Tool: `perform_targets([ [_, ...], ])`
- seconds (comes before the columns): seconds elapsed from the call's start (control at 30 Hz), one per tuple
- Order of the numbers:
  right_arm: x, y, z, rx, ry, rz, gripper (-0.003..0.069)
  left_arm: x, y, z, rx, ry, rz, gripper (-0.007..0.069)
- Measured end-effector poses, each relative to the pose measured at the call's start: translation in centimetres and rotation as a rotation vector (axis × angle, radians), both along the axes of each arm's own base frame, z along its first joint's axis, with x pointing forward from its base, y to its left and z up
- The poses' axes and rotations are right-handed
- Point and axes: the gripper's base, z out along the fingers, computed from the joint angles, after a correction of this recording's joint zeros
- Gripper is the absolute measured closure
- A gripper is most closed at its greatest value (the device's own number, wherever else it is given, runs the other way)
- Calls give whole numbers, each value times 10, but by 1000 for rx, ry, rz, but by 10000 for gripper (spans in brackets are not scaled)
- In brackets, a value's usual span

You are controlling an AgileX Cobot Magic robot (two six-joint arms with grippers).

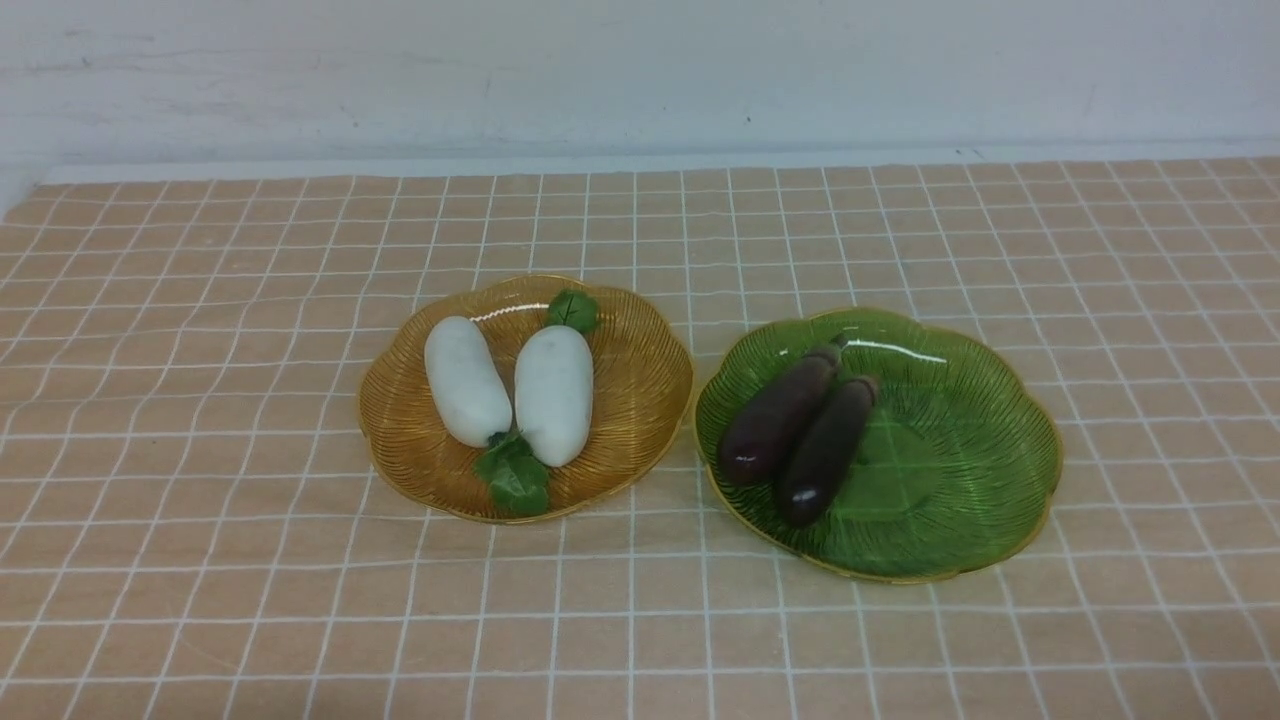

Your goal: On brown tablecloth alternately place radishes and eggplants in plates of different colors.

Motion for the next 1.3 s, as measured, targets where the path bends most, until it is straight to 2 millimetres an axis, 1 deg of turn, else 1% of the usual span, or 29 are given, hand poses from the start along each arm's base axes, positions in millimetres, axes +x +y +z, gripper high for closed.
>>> perform_targets([
  [1.3,0,0,-1,3,14,-3,612,0,0,0,0,0,0,628],
])
